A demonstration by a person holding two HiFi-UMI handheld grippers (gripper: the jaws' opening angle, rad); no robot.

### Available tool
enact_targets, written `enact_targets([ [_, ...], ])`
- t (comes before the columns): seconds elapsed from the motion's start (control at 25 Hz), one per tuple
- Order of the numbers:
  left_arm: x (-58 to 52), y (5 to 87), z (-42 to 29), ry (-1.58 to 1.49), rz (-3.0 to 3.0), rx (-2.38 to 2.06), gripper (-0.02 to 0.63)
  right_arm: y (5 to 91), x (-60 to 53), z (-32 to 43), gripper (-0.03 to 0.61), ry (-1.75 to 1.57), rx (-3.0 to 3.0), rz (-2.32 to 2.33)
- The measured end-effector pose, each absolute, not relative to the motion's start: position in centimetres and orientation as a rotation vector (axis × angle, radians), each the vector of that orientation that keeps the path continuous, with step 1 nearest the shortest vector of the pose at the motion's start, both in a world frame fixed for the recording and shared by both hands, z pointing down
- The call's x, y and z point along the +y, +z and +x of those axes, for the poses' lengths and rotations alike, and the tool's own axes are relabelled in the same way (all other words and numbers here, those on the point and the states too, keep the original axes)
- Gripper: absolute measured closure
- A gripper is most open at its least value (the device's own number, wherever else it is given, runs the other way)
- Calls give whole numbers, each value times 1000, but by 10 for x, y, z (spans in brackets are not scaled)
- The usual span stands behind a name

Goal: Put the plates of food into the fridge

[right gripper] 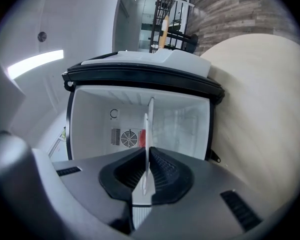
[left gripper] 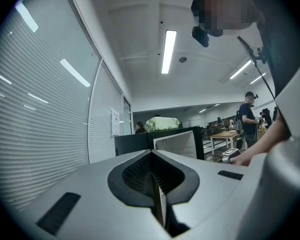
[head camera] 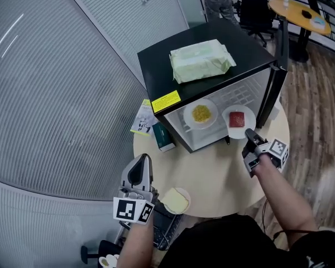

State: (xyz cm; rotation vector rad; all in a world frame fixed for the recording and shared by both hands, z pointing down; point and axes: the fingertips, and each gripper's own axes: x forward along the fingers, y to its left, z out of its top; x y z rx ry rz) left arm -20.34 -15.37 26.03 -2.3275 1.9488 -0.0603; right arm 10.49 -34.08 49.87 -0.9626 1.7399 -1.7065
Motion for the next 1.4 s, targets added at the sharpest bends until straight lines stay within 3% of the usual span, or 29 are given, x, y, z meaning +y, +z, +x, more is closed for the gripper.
enact_targets([
  [1.4,-115,299,-235,-199,-2163,2271,611,498,-452,66,560,-1708,1726,-923],
])
